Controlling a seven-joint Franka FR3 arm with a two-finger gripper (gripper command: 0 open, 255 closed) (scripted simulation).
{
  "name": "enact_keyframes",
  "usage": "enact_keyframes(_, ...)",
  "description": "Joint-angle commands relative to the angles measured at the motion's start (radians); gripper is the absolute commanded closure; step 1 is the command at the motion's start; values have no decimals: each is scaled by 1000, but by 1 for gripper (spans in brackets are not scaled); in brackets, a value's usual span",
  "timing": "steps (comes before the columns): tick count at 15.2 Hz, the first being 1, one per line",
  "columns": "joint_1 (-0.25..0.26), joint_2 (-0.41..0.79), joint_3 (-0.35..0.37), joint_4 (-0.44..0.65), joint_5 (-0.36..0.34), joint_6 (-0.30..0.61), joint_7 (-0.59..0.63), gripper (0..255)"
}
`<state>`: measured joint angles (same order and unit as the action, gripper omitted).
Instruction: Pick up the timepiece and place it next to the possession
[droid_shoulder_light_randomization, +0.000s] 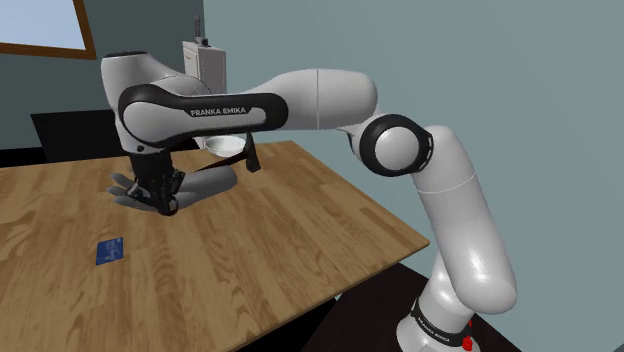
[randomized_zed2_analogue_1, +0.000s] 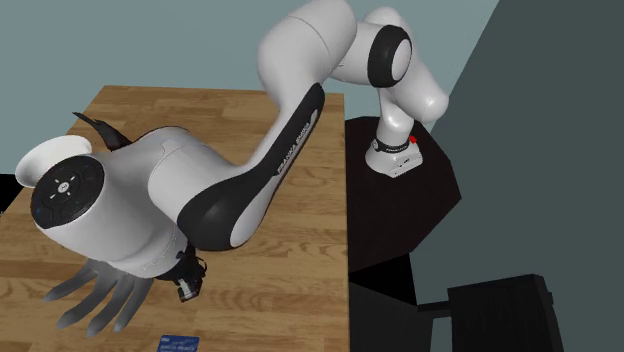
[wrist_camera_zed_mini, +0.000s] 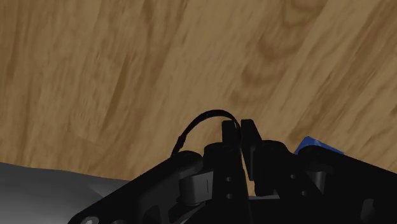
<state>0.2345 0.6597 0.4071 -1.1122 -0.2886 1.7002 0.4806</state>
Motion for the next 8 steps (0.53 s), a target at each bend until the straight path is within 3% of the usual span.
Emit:
enact_keyframes(1, 11, 29, -5, 27, -7, 2, 3, 255)
enact_keyframes(8, -3, 33, -7, -64, -12, 93, 15, 255)
